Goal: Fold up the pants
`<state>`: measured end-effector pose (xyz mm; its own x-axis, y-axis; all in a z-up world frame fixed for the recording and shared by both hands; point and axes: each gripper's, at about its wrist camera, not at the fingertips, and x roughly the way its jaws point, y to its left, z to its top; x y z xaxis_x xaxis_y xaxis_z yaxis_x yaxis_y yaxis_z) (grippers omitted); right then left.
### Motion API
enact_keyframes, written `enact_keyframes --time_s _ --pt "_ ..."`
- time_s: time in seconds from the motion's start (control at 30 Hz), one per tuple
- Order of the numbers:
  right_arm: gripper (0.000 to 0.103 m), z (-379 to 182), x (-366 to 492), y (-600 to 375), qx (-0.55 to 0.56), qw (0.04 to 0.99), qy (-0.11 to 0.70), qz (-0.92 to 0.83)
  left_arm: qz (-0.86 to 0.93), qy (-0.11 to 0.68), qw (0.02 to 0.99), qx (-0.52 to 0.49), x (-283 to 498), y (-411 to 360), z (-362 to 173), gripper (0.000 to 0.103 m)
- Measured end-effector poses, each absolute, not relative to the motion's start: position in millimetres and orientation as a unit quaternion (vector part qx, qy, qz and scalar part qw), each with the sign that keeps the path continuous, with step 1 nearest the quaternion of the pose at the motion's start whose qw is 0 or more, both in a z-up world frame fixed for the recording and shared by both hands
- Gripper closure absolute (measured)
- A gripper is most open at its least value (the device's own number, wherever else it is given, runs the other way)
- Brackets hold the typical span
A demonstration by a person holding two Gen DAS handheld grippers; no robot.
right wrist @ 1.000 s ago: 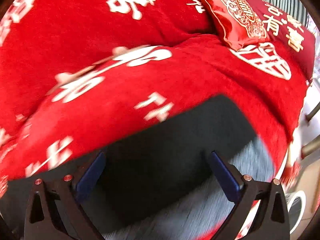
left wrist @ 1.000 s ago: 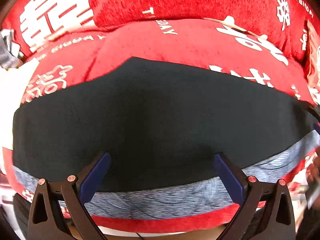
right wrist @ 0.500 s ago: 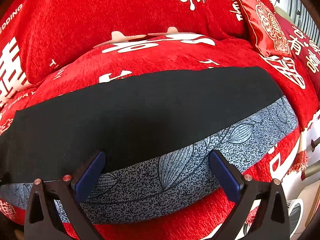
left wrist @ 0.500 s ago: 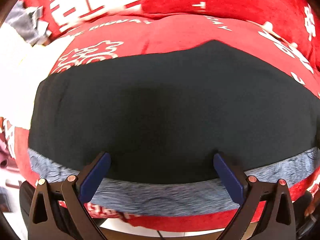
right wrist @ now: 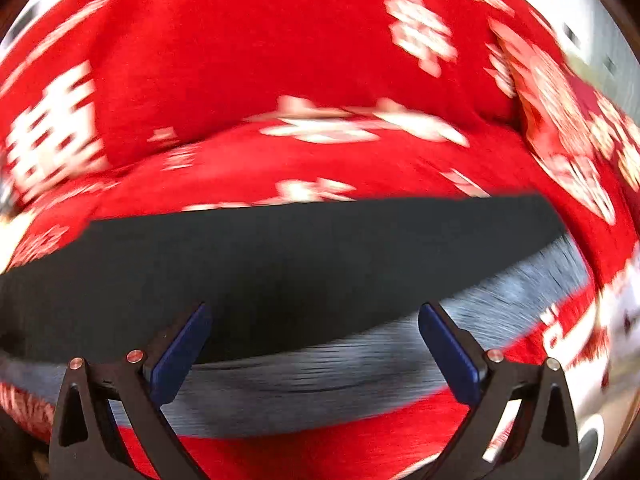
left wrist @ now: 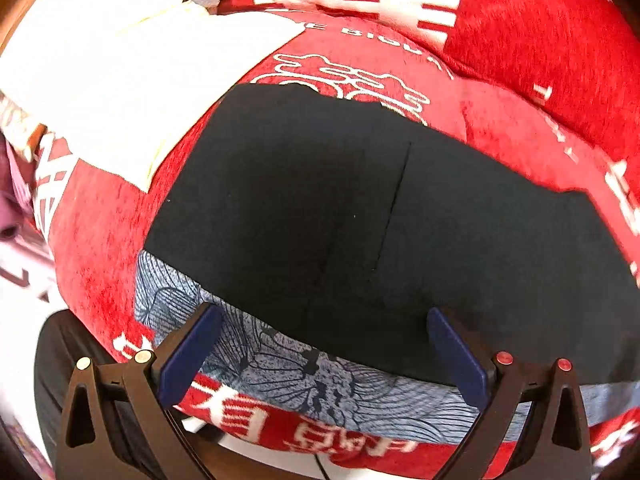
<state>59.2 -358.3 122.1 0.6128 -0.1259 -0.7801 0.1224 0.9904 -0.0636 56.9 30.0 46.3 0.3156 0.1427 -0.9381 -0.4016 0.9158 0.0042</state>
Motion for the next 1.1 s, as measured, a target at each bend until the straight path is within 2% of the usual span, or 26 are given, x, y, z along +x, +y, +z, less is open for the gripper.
enact_keyframes --time_s 0.23,0.5,0.6,0.8,1.1 --pt "0.0 74.2 70.1 -254.6 -0.089 0.864 0.493 0.051 0.175 0.551 0.812 -0.084 54.3 29.7 46.4 0.0" --pt "0.0 75.2 94.3 -333.6 -0.016 0.869 0.494 -0.028 0.205 0.555 0.795 -0.136 59.9 54.2 54.2 0.0" --pt "0.0 85.9 105.3 -337.7 -0.041 0.872 0.484 -0.06 0.173 0.551 0.805 -0.136 78.3 33.3 62.0 0.0" --pt "0.0 88.1 120.8 -291.9 -0.068 0.875 0.48 0.004 0.097 0.542 0.832 -0.061 135.2 -50.8 73.8 0.0" --pt "0.0 69.2 146.7 -301.8 -0.06 0.87 0.488 0.015 0.072 0.563 0.823 -0.008 175.0 -102.8 47.0 0.0"
